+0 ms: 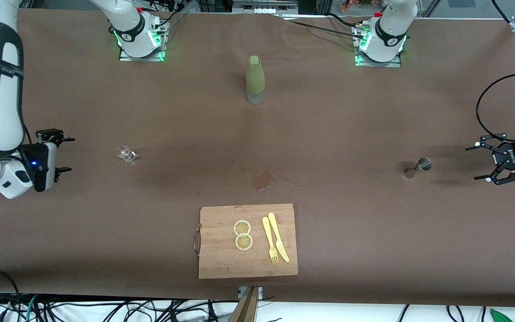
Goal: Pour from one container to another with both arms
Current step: 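Open both grippers, releasing the beaker and jigger on the table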
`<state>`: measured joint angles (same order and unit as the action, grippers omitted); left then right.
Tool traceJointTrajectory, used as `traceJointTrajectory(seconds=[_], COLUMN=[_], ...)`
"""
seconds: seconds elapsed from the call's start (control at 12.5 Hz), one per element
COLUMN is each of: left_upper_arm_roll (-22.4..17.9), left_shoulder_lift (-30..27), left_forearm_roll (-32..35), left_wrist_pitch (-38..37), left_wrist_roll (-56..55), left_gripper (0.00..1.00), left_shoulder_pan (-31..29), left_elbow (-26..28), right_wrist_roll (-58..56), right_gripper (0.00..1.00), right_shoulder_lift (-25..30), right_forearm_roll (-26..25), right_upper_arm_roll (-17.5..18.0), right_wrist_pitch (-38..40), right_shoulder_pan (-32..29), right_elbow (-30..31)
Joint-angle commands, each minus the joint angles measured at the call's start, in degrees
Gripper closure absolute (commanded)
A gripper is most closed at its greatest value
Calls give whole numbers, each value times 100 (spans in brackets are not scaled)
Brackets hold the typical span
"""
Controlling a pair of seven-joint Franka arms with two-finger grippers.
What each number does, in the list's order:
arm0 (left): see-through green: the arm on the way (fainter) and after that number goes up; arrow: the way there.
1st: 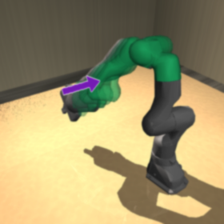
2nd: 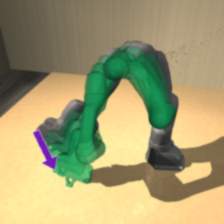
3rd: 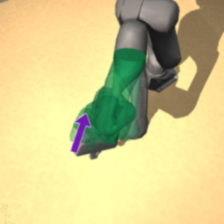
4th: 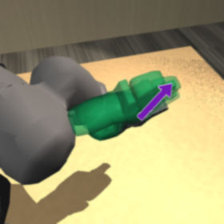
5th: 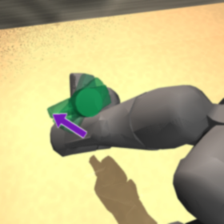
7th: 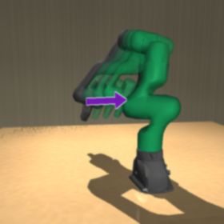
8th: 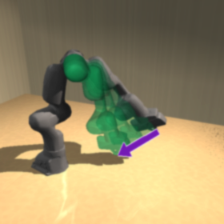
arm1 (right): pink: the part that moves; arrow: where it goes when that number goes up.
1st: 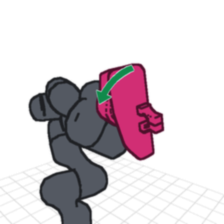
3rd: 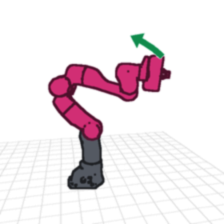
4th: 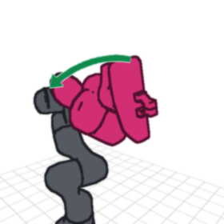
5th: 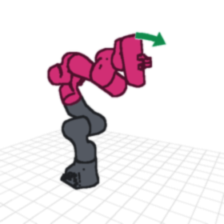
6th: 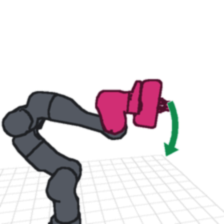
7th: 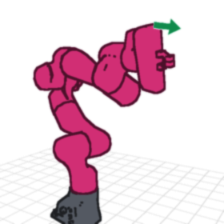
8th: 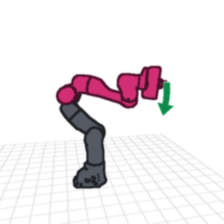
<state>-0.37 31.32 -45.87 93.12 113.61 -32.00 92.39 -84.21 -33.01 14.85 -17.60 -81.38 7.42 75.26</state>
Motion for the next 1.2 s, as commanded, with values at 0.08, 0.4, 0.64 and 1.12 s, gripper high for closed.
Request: traceJointTrajectory(seconds=[0.08,0.4,0.64,1.12], left_upper_arm_roll=[492,1107,1512,2365], left_shoulder_lift=[-713,-1451,-1839,-2586], left_forearm_roll=[752,1640,1923,3055], left_wrist_pitch=[610,717,717,761], left_wrist_roll=[-1311,-3681,-5458,-9211], left_gripper=[0,0,0,0], left_shoulder_pan=[-52,-26,9,307], left_elbow=[191,192,226,358], right_wrist_roll=[1466,3398,4629,8067], right_gripper=[0,0,0,0], right_shoulder_lift=[662,1479,2042,3019], right_forearm_roll=[-701,-1633,-1871,-1881], right_upper_arm_roll=[553,1801,2400,2753], right_wrist_pitch=[8,-386,-685,-1002], right_shoulder_pan=[154,-117,-442,-751], right_elbow=[199,892,1481,2415])
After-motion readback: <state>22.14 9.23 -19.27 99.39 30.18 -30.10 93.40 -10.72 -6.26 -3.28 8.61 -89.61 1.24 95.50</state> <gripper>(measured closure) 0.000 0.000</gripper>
